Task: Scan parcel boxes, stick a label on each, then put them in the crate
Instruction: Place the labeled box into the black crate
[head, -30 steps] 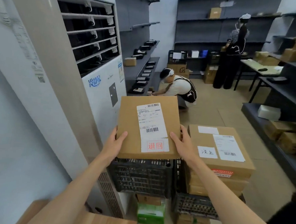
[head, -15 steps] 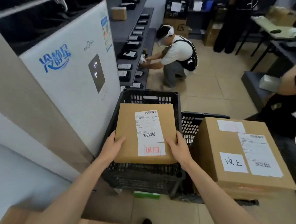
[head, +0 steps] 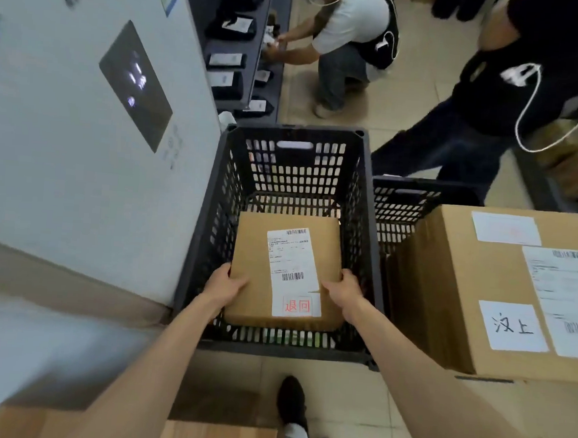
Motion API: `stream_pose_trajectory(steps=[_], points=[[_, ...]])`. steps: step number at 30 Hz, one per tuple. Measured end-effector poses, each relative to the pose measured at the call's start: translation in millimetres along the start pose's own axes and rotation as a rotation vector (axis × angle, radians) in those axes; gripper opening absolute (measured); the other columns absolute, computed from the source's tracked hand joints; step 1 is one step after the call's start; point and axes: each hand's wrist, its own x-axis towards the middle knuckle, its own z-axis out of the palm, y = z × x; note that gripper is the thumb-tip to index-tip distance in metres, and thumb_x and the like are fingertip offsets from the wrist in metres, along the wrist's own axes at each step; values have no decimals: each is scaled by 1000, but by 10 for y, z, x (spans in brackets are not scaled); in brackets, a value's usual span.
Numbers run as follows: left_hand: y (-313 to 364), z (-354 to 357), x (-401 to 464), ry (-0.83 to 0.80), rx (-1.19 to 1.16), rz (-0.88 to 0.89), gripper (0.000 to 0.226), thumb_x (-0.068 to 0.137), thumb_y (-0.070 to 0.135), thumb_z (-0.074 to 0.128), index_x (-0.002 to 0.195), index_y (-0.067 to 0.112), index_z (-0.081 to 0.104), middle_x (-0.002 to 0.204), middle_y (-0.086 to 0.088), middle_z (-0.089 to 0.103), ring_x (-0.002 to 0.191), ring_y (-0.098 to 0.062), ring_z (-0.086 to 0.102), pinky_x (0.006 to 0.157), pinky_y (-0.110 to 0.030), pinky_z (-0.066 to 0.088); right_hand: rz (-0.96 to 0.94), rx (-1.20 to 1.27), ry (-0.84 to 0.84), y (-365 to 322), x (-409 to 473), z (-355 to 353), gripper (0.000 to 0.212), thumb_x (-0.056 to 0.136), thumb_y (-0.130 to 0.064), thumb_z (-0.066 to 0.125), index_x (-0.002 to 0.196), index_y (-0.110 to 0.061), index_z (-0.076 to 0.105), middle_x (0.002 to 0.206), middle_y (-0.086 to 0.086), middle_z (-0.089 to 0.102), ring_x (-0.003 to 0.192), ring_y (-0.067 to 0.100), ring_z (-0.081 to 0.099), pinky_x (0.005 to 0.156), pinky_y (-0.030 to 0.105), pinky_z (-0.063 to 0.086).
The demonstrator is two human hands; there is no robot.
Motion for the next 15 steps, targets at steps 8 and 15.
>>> stream_pose_trajectory(steps=[8,15], points=[[-241,245,465,-34,56,-211,46,96,14,67,139,7,51,135,-13,59,119,-31,58,102,-45,50,204,-70,103,257,531,280,54,102,-18,53,151,-6,32,151,15,43,136,33,45,110,38,39],[-310,285,613,-79,231,-195,51,92,13,72,136,9,47,138,-12,56,125,-30,55,103,-44,48,251,-223,72,299,617,333,65,100,-11,53,157,-10,22,151,15,42,134,33,48,103,38,45]])
